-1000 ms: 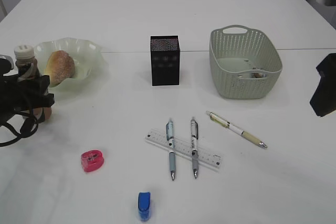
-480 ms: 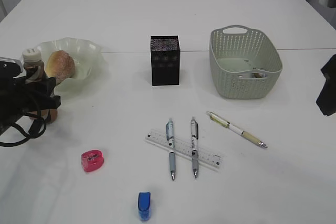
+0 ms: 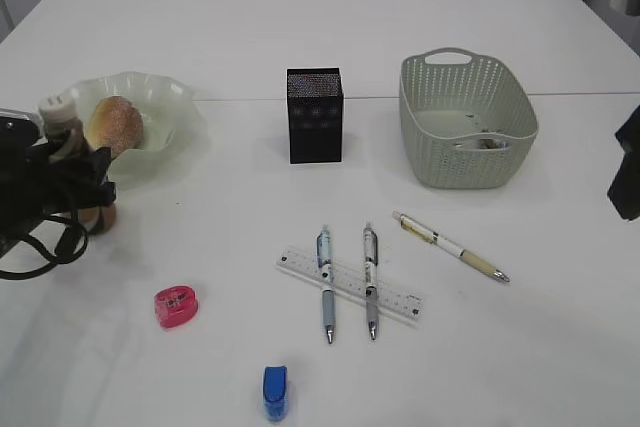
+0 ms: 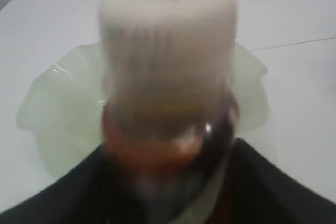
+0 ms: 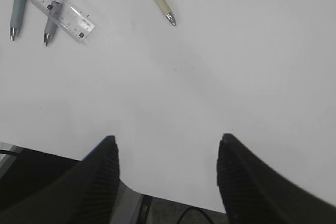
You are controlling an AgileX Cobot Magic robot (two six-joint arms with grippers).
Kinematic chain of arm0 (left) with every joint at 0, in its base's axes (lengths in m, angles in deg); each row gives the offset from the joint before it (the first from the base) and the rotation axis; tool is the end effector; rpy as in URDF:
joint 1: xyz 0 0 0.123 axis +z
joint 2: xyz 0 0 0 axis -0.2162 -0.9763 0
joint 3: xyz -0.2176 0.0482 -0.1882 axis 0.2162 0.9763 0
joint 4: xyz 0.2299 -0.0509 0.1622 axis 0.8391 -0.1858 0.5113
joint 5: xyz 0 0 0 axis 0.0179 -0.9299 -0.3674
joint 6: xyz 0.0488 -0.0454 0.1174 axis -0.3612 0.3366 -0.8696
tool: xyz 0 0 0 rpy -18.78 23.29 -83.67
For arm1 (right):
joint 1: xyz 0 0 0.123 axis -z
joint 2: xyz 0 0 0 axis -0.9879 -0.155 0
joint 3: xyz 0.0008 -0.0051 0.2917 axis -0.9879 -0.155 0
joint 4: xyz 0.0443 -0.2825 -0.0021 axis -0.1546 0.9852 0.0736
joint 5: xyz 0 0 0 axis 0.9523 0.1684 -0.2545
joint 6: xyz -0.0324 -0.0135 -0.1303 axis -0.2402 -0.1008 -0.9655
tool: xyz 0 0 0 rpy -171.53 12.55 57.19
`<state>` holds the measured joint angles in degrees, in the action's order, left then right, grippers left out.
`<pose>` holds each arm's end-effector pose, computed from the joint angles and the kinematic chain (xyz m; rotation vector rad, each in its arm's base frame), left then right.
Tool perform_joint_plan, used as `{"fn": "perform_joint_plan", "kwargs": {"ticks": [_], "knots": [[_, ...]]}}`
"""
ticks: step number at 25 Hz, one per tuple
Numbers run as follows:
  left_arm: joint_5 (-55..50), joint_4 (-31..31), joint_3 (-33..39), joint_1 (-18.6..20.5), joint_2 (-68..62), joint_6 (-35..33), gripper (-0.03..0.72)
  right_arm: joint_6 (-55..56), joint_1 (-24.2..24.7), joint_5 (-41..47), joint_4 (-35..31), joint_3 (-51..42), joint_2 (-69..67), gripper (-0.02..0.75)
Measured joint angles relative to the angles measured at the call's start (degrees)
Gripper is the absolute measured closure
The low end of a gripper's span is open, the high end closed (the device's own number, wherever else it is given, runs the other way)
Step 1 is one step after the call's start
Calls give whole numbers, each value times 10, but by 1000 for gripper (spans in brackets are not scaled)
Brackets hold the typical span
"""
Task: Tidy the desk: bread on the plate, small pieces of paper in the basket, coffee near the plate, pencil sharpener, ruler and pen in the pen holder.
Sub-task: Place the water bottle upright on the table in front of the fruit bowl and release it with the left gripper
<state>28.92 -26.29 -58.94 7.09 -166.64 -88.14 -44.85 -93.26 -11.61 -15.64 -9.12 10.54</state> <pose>0.3867 -0.0344 0.0555 0.1171 1.7790 -0.0181 0.2692 0.0600 0.2863 -0.3150 2.8390 0.0625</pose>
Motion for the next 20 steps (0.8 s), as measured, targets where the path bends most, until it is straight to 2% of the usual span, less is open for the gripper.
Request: {"fn": "perform_joint_plan", "kwargs": {"ticks": [2, 5, 12, 20], "knots": [[1, 2, 0, 0, 0, 0, 182, 0, 0, 0, 1, 0, 0, 300], [5, 4, 0, 0, 0, 0, 158, 0, 0, 0, 1, 0, 0, 300], [6, 4, 9, 0, 12, 0, 152, 0, 0, 0, 3, 0, 0, 300], [6, -8, 43, 0, 107, -19, 152, 0, 0, 0, 3, 0, 0, 300]]}}
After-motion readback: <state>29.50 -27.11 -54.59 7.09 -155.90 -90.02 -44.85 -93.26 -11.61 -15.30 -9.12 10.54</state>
